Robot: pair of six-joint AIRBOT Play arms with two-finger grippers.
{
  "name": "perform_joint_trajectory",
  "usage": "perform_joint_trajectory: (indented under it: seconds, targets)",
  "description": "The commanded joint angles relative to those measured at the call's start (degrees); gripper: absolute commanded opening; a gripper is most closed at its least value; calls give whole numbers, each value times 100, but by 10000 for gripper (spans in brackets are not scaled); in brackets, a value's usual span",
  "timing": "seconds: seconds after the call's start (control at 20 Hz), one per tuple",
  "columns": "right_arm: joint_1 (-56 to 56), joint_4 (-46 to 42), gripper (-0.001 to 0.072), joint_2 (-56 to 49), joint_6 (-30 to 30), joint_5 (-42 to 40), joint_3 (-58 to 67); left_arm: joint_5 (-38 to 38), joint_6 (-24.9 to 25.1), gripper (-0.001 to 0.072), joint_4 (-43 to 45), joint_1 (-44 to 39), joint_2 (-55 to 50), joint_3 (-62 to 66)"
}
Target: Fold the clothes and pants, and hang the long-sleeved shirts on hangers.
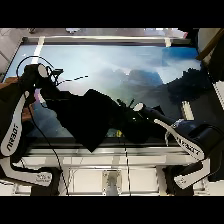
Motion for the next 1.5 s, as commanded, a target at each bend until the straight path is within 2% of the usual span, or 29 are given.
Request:
perform_joint_trajectory:
  seconds: [0.0,0.15,0.35,0.5,0.6,0.75,0.95,1.2,1.3,1.35,1.4,1.45]
  targets:
    - [-192,-33,6,225,-125,306,245,-42,35,16,87,4,33,-2]
    - [-848,-896,6,1130,4,1178,470,-391,66,16,302,26,214,-2]
    - [-2177,-2118,6,2780,568,2334,723,-817,55,16,623,85,693,-2]
    - [-3115,-2793,5,3648,804,2509,1213,-909,-22,16,621,81,1213,-2]
    - [-3545,-3029,5,3718,804,2472,1714,-796,-26,16,621,83,1475,-2]
    - [-3945,-3467,4,3344,802,1703,2317,166,-511,16,621,83,1517,-4]
    - [-4048,-3458,4,2175,807,774,2636,1775,-1281,16,632,87,1095,-4]
    - [-4054,-3359,4,542,1495,-699,2852,2968,-2026,16,667,284,-11,-4]
    - [-4024,-2872,6,59,1521,-1180,2911,3348,-2129,17,599,337,-372,-2]
    - [-4011,-2566,29,-122,1517,-1416,2911,3440,-2127,86,599,334,-470,-2]
    - [-4002,-2380,192,-225,1510,-1606,2911,3477,-2124,416,603,334,-511,2]
    - [-4002,-2306,440,-267,1510,-1755,2911,3473,-2133,712,614,341,-498,24]
